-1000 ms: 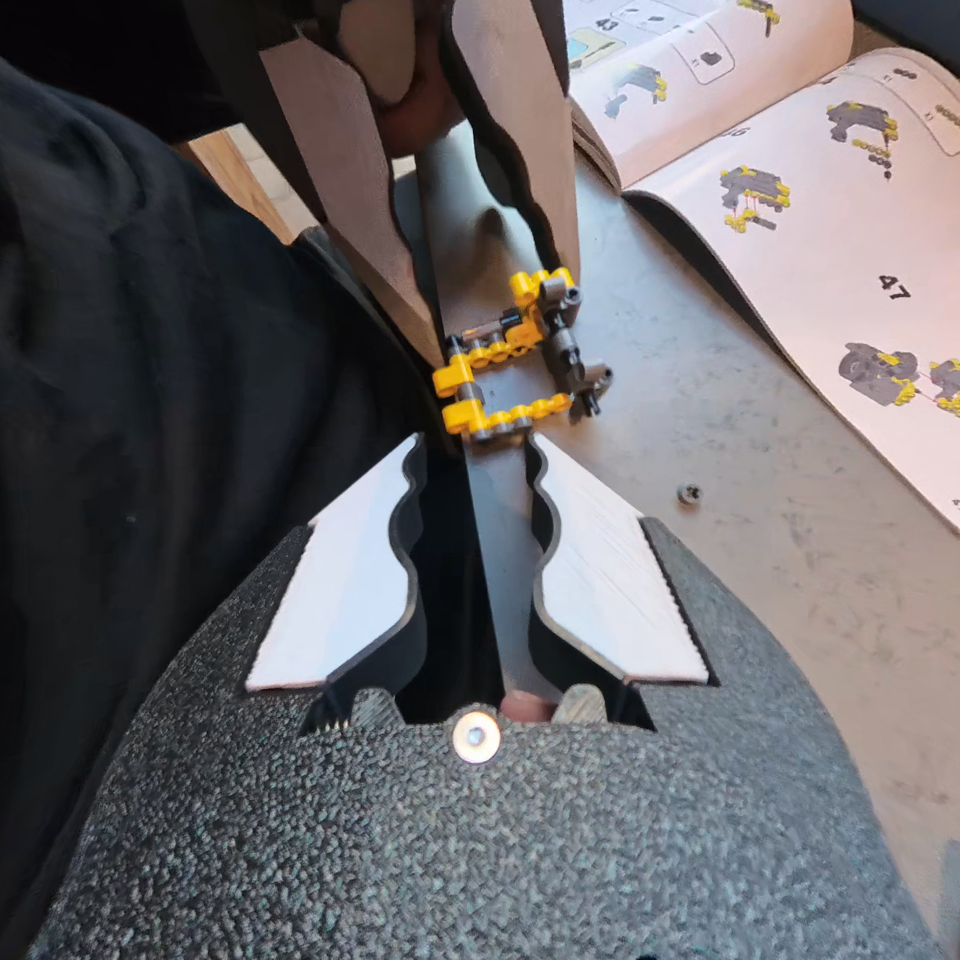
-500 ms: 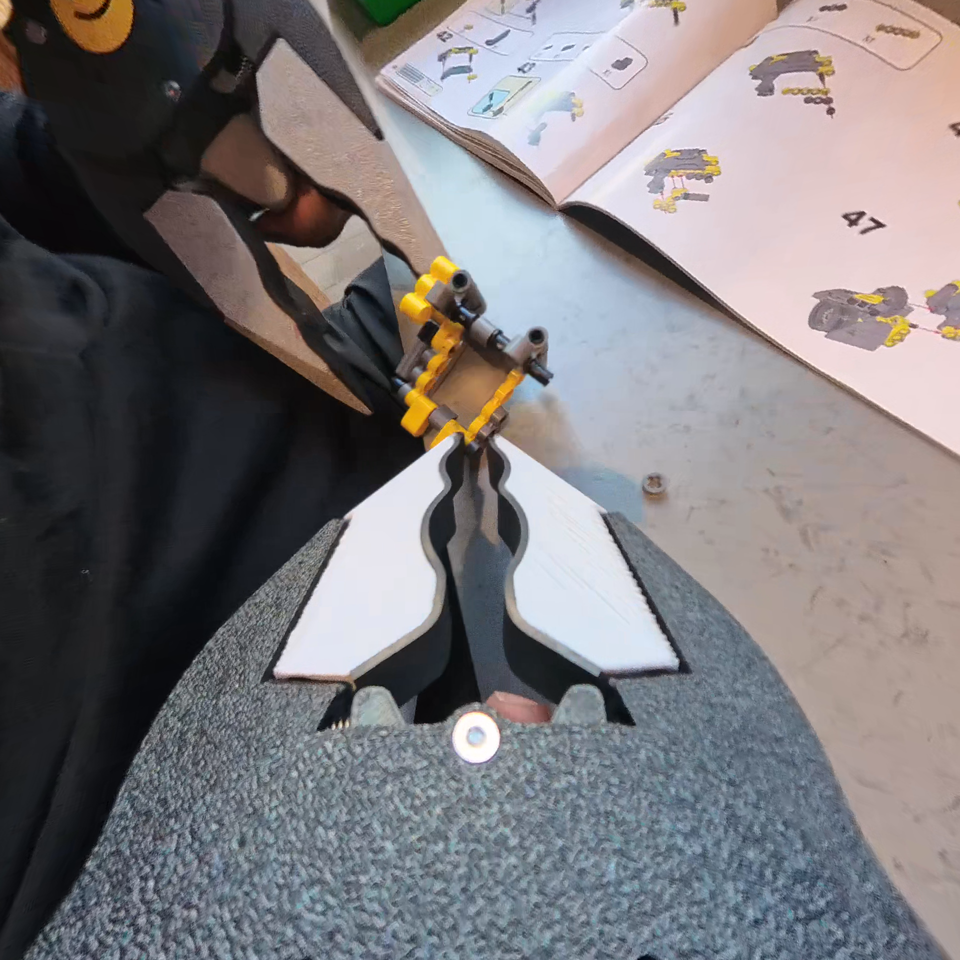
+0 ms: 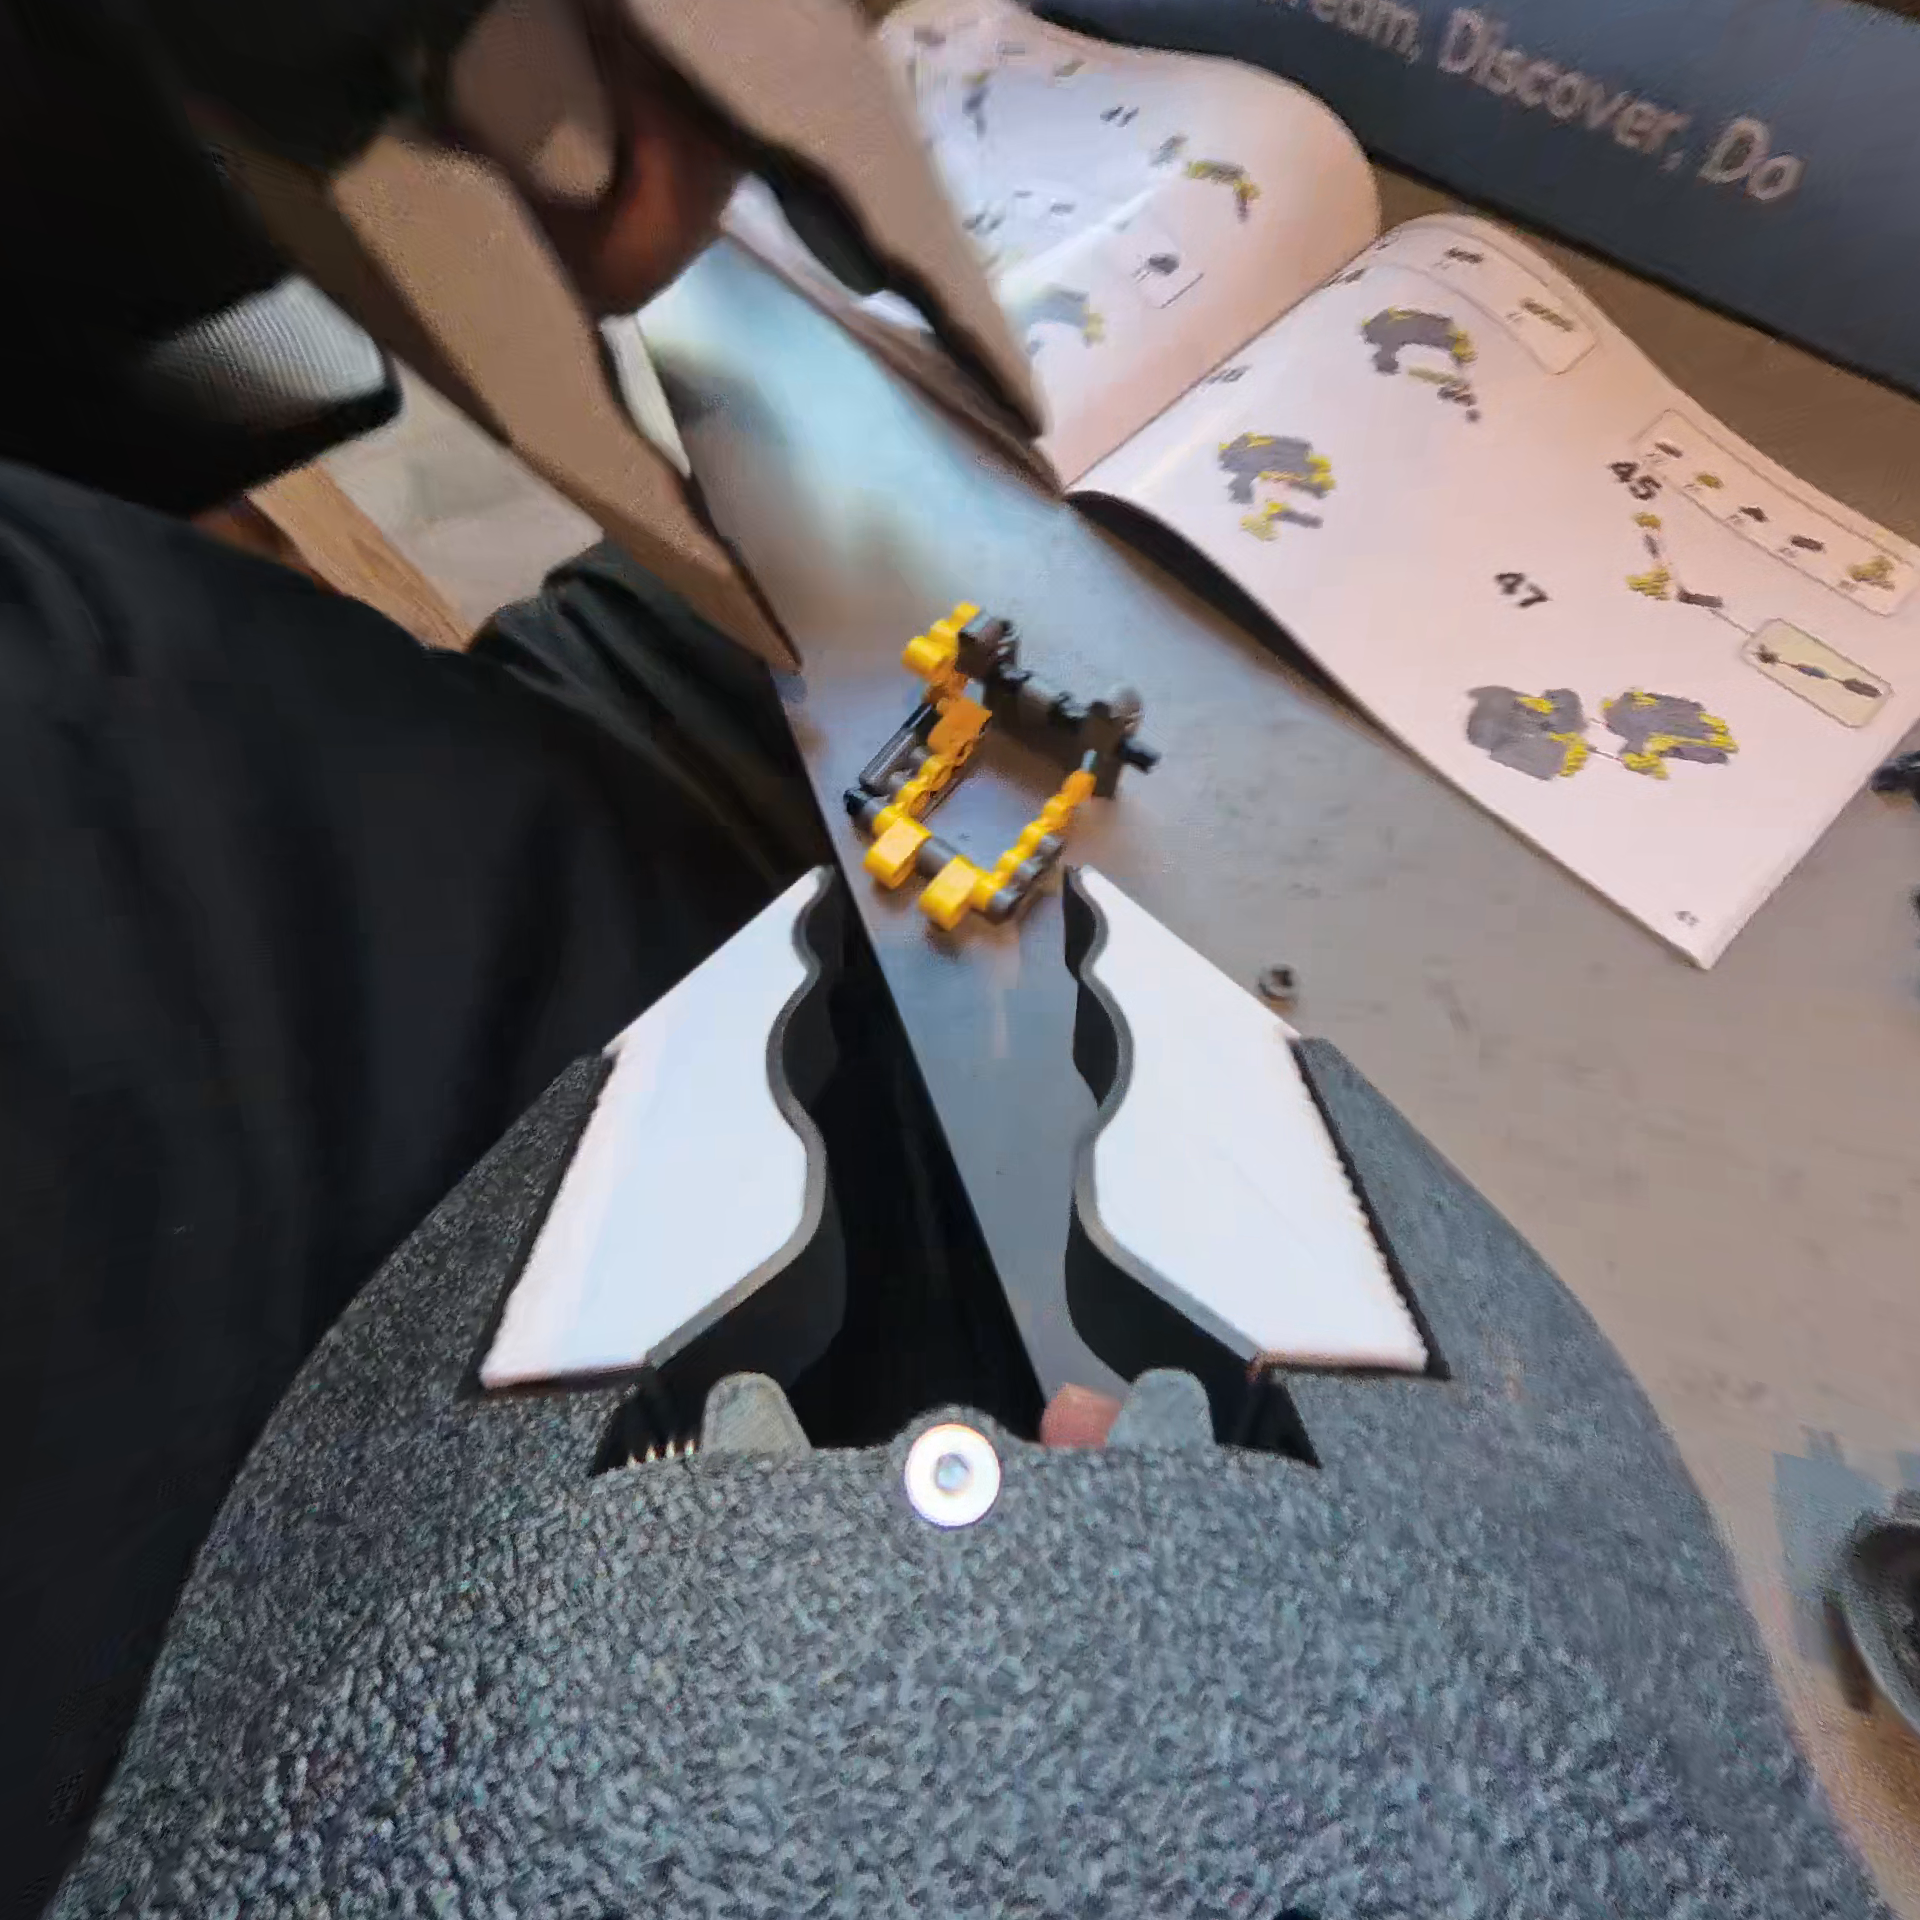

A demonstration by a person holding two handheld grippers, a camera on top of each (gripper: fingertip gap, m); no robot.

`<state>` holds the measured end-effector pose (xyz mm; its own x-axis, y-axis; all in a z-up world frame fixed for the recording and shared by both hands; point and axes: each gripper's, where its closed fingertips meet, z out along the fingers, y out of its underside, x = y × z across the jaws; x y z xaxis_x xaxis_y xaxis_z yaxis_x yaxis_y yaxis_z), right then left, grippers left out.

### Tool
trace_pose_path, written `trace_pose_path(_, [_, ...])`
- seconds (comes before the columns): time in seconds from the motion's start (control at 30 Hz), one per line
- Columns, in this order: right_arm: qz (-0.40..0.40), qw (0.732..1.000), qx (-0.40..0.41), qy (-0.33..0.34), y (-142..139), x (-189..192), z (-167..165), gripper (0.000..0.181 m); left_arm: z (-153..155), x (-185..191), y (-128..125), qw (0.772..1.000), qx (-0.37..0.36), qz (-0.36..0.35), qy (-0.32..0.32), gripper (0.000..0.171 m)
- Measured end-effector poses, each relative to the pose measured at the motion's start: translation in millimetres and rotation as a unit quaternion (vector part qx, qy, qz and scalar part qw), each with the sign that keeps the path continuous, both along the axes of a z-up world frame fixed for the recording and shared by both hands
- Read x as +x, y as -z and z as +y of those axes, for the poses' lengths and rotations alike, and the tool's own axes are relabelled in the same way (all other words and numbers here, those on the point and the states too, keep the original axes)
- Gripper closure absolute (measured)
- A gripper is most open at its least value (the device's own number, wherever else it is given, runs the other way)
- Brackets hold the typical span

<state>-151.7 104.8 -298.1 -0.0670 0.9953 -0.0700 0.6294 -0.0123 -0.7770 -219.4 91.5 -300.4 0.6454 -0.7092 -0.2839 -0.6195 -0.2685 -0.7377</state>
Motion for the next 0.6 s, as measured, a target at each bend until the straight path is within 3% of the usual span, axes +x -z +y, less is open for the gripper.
trace_pose_path(0.07, [-0.019, 0.999, 0.041, 0.002, 10.2, -2.9, -6.0, 0.128, 11.1, 6.0, 2.6, 0.999, -0.033, -0.034, 0.024, 0.105])
trace_pose_path(0.13, [-0.025, 0.998, 0.059, 0.004, 17.1, -8.1, -9.3, 0.119, 16.7, 15.5, 10.2, 0.994, -0.079, -0.056, 0.047, 0.113])
trace_pose_path(0.2, [-0.031, 0.997, 0.067, 0.002, 22.8, -10.5, -10.4, 0.118, 11.6, 25.6, 18.2, 0.989, -0.117, -0.056, 0.067, 0.133])
trace_pose_path(0.3, [-0.05, 0.994, 0.099, 0.015, 31.2, -4.6, 7.0, 0.118, 7.4, 29.5, 20.5, 0.992, -0.108, -0.045, 0.05, 0.156])
trace_pose_path(0.47, [-0.04, 0.996, 0.079, 0.015, 26.6, 5.5, 14.3, 0.114, -9.5, 33.2, 19.6, 0.995, -0.09, -0.032, 0.025, 0.149])
trace_pose_path(0.57, [-0.018, 0.994, 0.104, 0.013, 16.3, 13.3, 14.3, 0.147, -8.8, 31.1, 2.4, 0.998, -0.04, -0.035, 0.022, 0.133])
trace_pose_path(0.6, [-0.011, 0.994, 0.105, 0.011, 13.5, 14.4, 11.7, 0.149, -6.4, 32.3, -6.6, 0.999, -0.014, -0.041, 0.03, 0.129])
